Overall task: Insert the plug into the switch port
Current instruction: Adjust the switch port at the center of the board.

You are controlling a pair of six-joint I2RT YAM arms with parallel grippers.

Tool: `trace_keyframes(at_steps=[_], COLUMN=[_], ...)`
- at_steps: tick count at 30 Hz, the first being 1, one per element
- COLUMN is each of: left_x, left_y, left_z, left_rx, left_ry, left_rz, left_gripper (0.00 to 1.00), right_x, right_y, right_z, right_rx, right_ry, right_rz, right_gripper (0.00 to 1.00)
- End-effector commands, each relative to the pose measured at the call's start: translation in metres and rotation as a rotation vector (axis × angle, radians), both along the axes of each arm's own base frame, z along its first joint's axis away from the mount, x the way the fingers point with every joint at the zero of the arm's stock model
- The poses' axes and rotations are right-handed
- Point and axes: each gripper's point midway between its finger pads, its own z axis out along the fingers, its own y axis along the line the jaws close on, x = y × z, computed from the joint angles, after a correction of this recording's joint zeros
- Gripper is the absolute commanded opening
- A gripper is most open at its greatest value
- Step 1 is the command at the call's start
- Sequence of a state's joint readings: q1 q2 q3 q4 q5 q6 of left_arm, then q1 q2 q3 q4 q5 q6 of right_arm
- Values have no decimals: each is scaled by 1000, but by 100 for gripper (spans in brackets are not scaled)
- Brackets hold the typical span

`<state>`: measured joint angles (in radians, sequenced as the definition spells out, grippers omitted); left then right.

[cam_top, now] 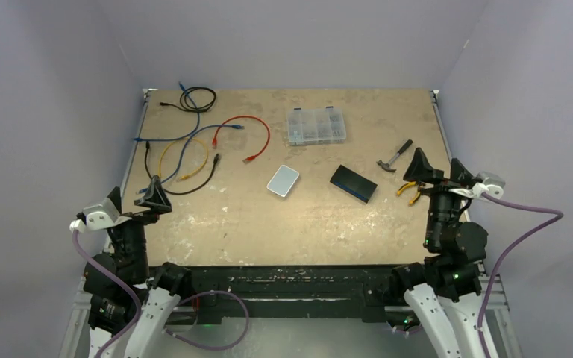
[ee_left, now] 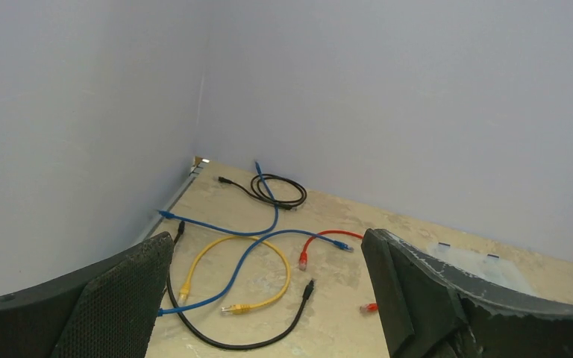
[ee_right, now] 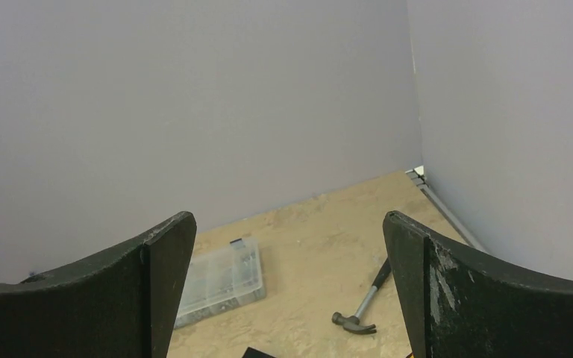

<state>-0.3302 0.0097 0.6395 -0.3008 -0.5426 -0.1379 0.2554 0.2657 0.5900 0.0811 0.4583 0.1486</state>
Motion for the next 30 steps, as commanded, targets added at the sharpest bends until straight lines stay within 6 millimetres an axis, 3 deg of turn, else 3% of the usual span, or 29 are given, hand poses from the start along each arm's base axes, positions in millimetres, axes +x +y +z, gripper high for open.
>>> trace_keyframes(at_steps=[1,6,10,14,17,20,25,30], left_x=[-2,-2,-2,-2,-3,-3,-2,-2], left_y=[-4,-5,-8,-11,-12,-13,-13,-13], left_z=[8,8,8,8,9,8,5,4], left_rx=[-19,-18,-17,-12,-12,-13,-12,-15], left_ry=[-30,-31,-32,-29,-30,-28,-19,-14], left_rz=[-27,-37,-50,-69,-77,-81,-81,-82], left_gripper=[99,99,99,99,99,99,99,99], right_x=[5,31,65,93,109,124,137,144], right_y=[2,47,66,74,94,114,165,229], right_z=[10,5,-32,-52,-74,-108,-159,-184], right_rx=[61,-23,33,27,20,38,-4,0], right_ry=[1,109,307,378,464,586,706,770], right_rz=[14,220,272,268,350,413,403,409], right_gripper=[99,99,99,99,99,99,99,99])
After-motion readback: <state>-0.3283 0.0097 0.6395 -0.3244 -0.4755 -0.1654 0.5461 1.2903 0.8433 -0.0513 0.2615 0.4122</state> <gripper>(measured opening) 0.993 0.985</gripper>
